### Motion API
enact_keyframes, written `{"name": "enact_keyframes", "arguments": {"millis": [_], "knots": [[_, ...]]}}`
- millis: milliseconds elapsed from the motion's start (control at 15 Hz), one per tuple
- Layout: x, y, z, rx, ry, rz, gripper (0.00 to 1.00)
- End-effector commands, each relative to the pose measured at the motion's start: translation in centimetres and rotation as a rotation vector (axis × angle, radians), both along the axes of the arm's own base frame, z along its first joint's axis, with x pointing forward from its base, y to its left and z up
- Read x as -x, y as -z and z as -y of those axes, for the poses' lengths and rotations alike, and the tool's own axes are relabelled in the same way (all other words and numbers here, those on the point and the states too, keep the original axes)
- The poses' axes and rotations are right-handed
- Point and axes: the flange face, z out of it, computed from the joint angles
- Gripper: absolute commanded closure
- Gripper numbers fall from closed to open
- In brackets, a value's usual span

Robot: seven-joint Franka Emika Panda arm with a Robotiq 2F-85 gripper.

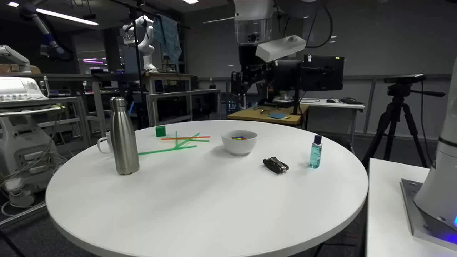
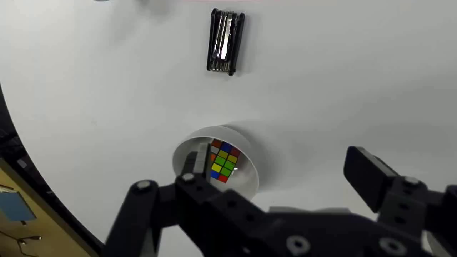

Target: Put the knife set in the bowl

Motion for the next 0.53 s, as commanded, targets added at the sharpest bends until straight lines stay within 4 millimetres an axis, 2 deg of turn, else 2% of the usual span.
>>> {"name": "enact_keyframes", "arguments": {"millis": [0,467], "knots": [[0.0,0.0,0.0,0.0,0.0,-0.001,0.0],[0.1,1.1,2.2,0.045,0.165,0.039,0.0]]}}
